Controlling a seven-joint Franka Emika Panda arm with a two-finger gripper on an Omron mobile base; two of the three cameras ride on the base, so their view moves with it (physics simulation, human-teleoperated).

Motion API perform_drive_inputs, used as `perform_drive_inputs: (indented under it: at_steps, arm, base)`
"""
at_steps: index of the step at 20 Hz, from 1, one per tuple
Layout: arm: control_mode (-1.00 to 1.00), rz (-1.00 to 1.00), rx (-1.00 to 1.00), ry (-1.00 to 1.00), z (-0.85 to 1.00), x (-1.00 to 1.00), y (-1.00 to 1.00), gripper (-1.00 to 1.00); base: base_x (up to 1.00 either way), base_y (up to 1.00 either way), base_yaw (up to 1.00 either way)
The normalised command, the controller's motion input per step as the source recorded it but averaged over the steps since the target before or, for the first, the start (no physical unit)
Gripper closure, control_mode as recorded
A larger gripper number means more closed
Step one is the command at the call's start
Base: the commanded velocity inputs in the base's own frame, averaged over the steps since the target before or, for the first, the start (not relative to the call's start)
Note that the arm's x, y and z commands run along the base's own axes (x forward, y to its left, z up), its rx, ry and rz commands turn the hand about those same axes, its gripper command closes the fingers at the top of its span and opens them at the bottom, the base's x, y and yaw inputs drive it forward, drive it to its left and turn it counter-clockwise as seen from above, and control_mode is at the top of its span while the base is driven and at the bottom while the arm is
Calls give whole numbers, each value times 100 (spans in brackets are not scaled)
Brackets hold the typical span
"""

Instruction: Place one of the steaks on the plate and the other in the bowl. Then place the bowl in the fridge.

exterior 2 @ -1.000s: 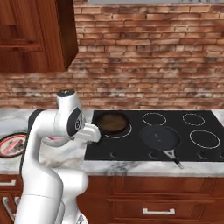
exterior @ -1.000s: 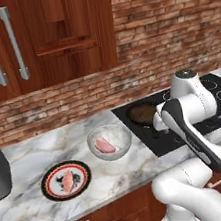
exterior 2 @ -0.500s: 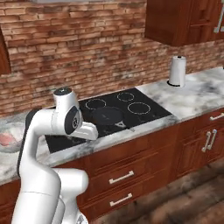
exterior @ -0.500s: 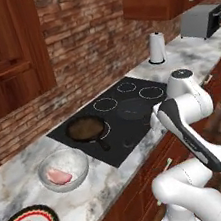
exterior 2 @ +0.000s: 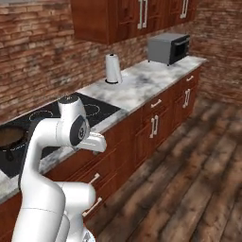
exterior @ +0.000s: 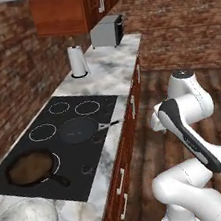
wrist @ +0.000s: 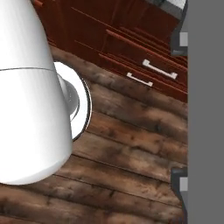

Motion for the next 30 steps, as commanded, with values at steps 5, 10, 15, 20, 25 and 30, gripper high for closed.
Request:
perform_drive_inputs:
  at_steps: [5,10,15,20,25,30]
  arm:
    - [100,0,0,0,0,0,0,-100]
    - [100,0,0,0,0,0,0,-100]
    - [100,0,0,0,0,0,0,-100]
    - [100,0,0,0,0,0,0,-100]
    - [100,0,0,0,0,0,0,-100]
    - [100,0,0,0,0,0,0,-100]
  base:
    - [-8,0,-72]
    - [-19,0,-71]
    - [-16,0,-71]
    - [-8,0,-71]
    - [0,-44,-60]
    - [1,-23,-92]
